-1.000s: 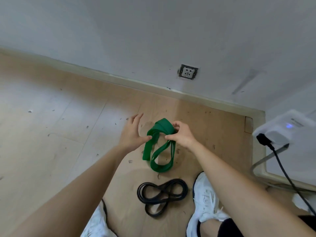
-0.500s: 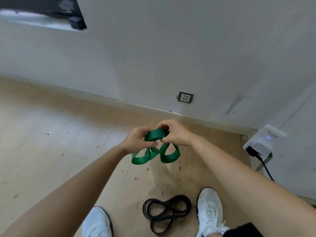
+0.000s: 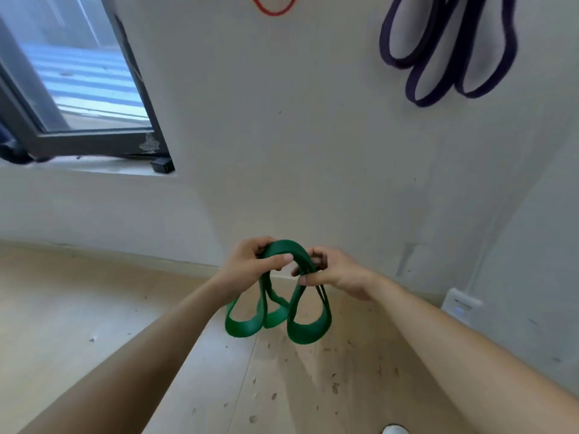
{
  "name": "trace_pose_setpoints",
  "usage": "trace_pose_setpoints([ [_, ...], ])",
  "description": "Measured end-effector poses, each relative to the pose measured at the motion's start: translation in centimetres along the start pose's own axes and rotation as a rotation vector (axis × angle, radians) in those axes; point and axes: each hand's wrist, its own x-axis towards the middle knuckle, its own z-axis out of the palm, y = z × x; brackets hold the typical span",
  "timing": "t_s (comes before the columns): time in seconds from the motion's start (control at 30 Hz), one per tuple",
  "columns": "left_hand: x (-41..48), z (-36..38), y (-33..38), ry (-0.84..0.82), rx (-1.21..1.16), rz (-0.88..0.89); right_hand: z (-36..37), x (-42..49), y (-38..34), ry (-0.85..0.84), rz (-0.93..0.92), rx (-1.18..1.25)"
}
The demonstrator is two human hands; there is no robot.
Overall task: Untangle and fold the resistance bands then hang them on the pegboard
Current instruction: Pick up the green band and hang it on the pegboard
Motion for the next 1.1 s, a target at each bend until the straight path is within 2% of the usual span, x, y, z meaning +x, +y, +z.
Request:
trace_pose_setpoints([
  [0.17,2.2,-1.5,6.2,0.056,-0.036,0.038,-2.8,-1.1,-6.8,0.184,-0.184,-0.061],
  [0.33,5.1,-3.0,14.3,0.047,-0.021,0.165,-8.1,-2.6,-15.0,0.368,-0.395,-0.078],
  [0.53,9.6,-3.4,24.8,0.129,-0.293,0.3,-12.2,-3.1,-24.9,0.539,-0.604,-0.131],
  [0.67,12.4,-3.7,30.8,0.117,-0.413,0.378,-13.8,-3.0,-30.6,0.644,-0.721,-0.132],
  [0.83,15.4,-4.2,36.0,0.171,-0.525,0.377,-16.1,-0.8,-35.5,0.762,-0.756,-0.175],
  [1.1,19.1,-4.5,37.1,0.056,-0.41,0.3,-19.8,2.4,-38.3,0.804,-0.685,-0.304],
])
